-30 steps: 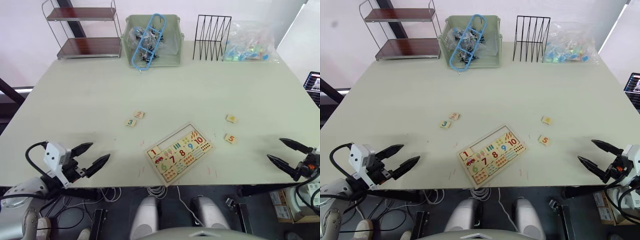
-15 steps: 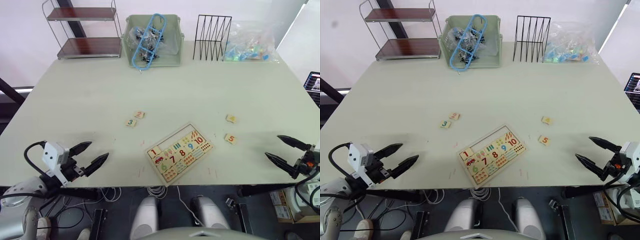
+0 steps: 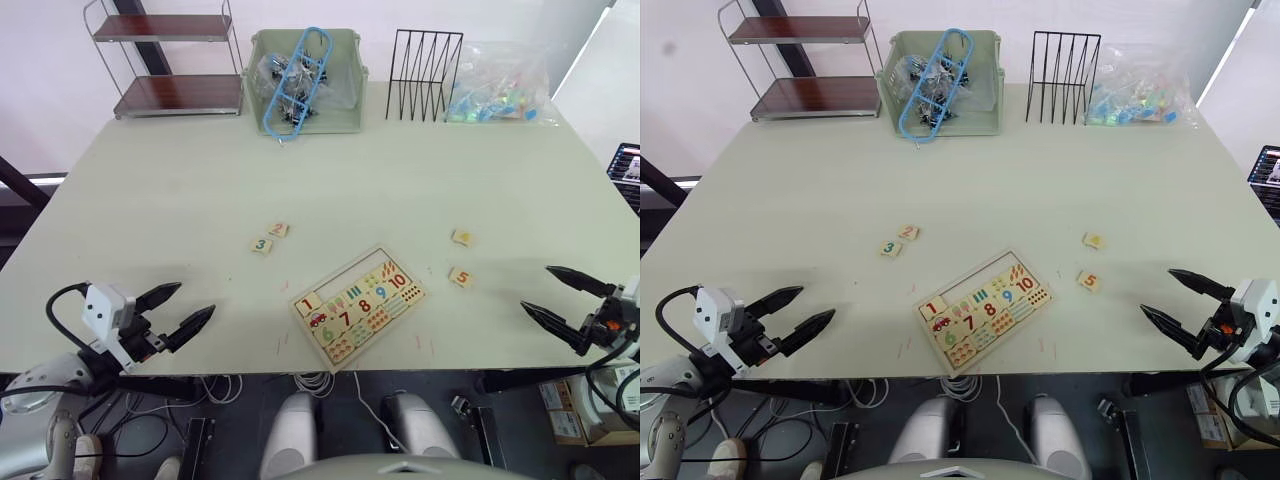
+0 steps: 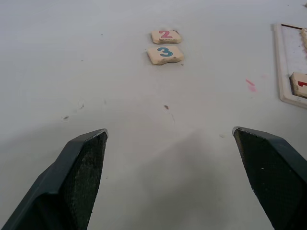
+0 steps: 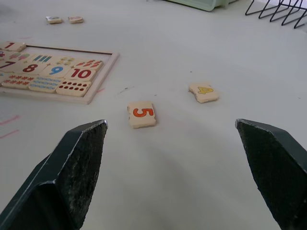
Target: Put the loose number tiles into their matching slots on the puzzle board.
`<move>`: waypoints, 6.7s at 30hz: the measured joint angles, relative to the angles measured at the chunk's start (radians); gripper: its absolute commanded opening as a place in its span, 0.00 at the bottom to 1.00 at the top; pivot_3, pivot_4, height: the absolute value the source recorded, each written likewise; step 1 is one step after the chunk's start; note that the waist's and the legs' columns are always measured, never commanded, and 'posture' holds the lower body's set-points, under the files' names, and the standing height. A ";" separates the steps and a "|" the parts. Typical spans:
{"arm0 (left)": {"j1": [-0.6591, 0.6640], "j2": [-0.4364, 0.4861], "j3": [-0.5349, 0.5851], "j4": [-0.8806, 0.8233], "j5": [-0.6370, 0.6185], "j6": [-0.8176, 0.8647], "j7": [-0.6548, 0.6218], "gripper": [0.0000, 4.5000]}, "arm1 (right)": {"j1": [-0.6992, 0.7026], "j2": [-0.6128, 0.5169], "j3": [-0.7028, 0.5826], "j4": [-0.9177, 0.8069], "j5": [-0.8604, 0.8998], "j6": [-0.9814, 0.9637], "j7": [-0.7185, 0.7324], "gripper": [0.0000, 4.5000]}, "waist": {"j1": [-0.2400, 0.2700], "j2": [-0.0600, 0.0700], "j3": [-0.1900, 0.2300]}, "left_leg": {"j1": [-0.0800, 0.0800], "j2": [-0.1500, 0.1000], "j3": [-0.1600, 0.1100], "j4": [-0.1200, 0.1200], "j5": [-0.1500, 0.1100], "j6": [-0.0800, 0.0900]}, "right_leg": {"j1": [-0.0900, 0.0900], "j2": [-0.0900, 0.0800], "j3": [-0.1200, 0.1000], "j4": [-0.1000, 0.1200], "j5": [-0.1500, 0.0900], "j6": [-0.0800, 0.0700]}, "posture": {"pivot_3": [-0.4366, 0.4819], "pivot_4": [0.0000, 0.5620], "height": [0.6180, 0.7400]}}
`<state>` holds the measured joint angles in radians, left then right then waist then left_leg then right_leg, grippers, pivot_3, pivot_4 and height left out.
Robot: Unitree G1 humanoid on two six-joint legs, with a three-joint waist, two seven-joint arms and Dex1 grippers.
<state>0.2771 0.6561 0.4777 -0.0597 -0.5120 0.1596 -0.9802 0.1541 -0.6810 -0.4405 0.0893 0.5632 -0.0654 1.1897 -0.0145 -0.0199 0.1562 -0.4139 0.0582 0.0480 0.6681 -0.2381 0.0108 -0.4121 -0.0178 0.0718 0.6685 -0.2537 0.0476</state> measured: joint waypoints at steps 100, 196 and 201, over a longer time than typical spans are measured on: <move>-0.538 -0.353 -0.257 -0.651 0.327 1.333 0.844 0.32 | -0.084 0.020 0.040 -0.049 0.138 0.016 0.300 1.00 | 0.000 -0.003 0.001 | 0.000 -0.002 -0.005 0.000 0.000 0.000 | 0.003 0.001 -0.001 0.000 0.003 0.003 | 0.48 0.27 1.00; -0.829 0.322 -0.879 0.879 -0.002 -0.586 -0.604 0.21 | -0.009 0.041 0.071 -0.085 0.151 -0.056 0.391 1.00 | 0.004 -0.002 0.002 | -0.001 0.000 -0.002 0.000 0.000 0.000 | 0.001 0.001 -0.002 -0.002 0.002 0.001 | 0.48 0.27 1.00; -0.820 0.326 -0.879 0.864 -0.005 -0.586 -0.604 0.21 | -0.013 0.042 0.071 -0.063 0.151 -0.061 0.393 1.00 | 0.004 -0.002 0.002 | -0.001 0.000 -0.002 0.000 0.000 0.000 | 0.001 0.001 -0.002 -0.002 0.002 0.001 | 0.48 0.27 1.00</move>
<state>-0.5433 0.9819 -0.4013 0.8044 -0.5173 -0.4262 -1.5838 0.1413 -0.6393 -0.3697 0.0262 0.7141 -0.1259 1.5823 -0.0106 -0.0220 0.1580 -0.4152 0.0578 0.0464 0.6679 -0.2381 0.0110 -0.4107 -0.0172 0.0697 0.6662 -0.2518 0.0484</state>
